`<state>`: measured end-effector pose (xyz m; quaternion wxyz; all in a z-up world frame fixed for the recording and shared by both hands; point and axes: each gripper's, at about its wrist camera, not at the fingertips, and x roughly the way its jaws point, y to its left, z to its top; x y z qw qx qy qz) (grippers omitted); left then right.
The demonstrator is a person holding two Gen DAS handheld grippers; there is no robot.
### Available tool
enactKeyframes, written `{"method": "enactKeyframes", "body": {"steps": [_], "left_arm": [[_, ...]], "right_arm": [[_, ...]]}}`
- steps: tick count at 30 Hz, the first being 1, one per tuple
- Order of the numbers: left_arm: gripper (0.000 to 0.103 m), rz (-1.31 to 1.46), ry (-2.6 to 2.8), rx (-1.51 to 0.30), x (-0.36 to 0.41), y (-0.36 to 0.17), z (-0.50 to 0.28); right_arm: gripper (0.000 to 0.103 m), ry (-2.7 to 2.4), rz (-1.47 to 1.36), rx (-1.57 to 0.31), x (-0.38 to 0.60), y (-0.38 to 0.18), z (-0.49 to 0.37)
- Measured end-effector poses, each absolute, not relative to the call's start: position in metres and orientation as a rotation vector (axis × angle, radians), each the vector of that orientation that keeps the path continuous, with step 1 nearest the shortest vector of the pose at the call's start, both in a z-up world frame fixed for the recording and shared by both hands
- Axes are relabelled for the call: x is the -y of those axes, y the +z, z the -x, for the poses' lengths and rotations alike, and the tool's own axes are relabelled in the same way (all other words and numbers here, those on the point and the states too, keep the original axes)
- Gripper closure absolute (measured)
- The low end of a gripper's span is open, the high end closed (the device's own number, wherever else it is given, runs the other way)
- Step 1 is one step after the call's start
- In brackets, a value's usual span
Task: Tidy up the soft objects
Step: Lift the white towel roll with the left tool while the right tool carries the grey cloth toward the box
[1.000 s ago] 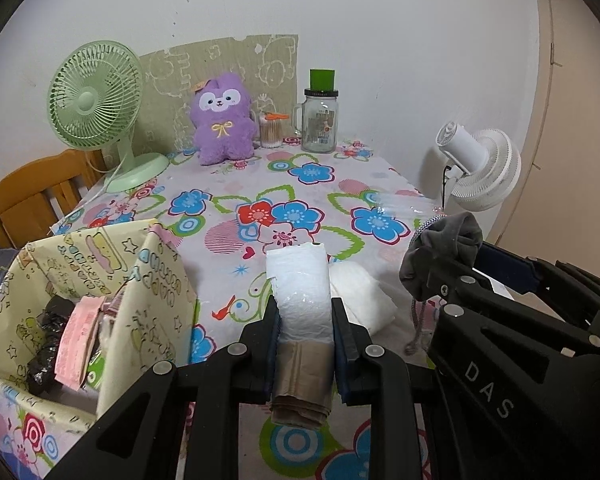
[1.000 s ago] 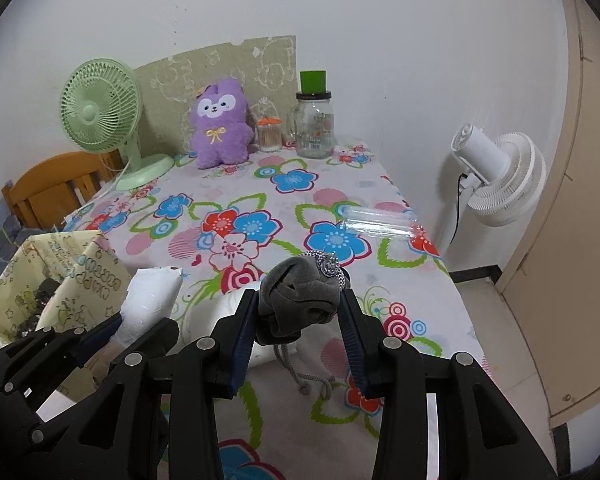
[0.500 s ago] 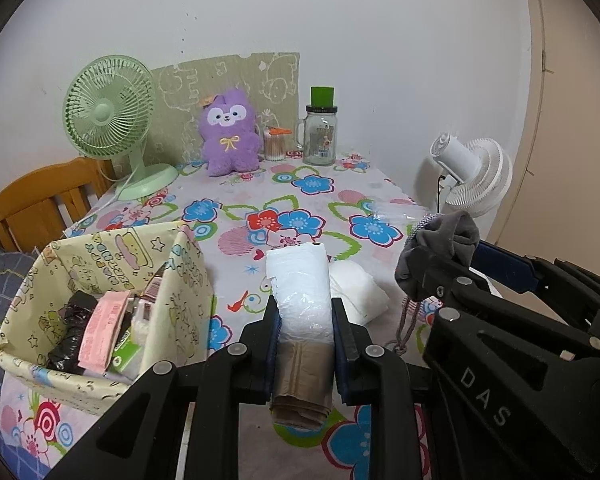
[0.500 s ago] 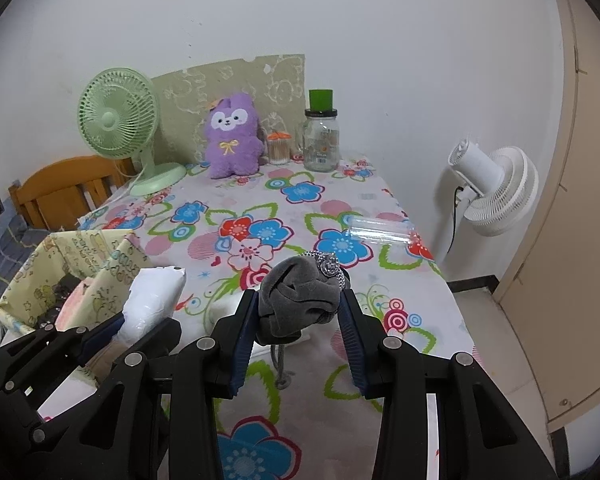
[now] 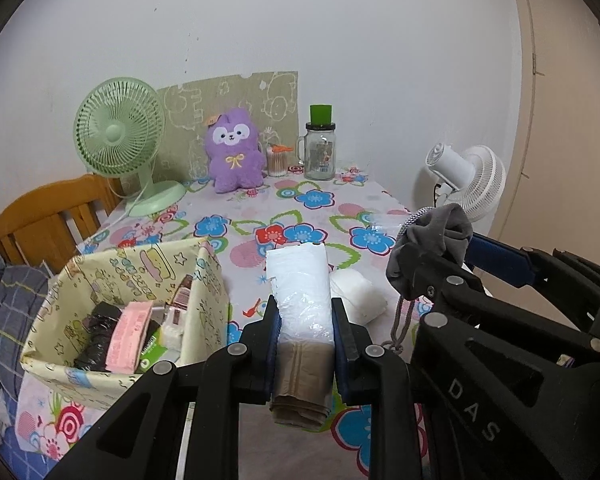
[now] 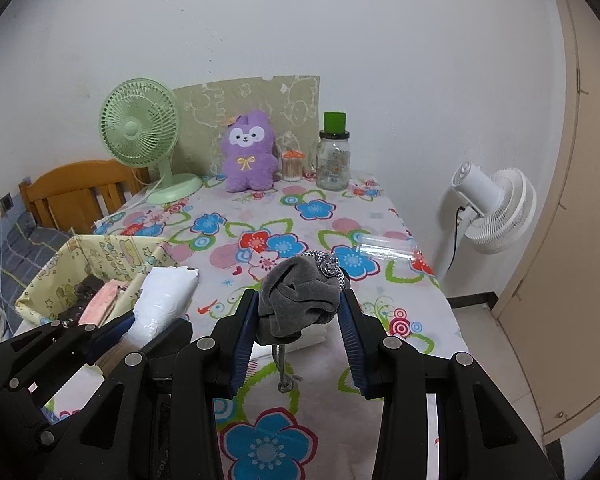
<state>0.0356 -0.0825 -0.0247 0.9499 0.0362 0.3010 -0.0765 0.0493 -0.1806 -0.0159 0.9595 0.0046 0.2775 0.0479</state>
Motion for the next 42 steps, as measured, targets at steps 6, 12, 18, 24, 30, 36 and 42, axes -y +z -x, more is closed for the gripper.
{"method": "enactKeyframes", "body": {"steps": [6, 12, 18, 24, 30, 36, 42], "left_arm": [[0.081, -0.076, -0.161, -0.593, 0.078, -0.016, -0.03], [0.081, -0.077, -0.165, -0.584, 0.071, -0.01, -0.027], [0.081, -0.077, -0.162, -0.579, 0.062, -0.003, -0.026], [0.081, -0.084, -0.164, -0.574, 0.054, 0.004, -0.026], [0.081, -0.084, -0.165, -0.571, 0.047, 0.007, -0.027], [0.081, -0.08, -0.163, -0.572, 0.035, 0.01, -0.031], [0.081, -0.083, -0.152, -0.576, 0.02, 0.012, -0.039]], "right_arm": [[0.059, 0.107, -0.001, -0.541, 0.173, -0.005, -0.041], [0.059, 0.11, -0.001, -0.533, 0.168, 0.003, -0.037], [0.059, 0.115, 0.002, -0.526, 0.16, 0.01, -0.035], [0.059, 0.125, -0.001, -0.519, 0.152, 0.018, -0.034], [0.059, 0.133, 0.001, -0.516, 0.142, 0.024, -0.036], [0.059, 0.14, 0.01, -0.518, 0.131, 0.028, -0.04], [0.059, 0.154, 0.018, -0.52, 0.12, 0.03, -0.045]]}}
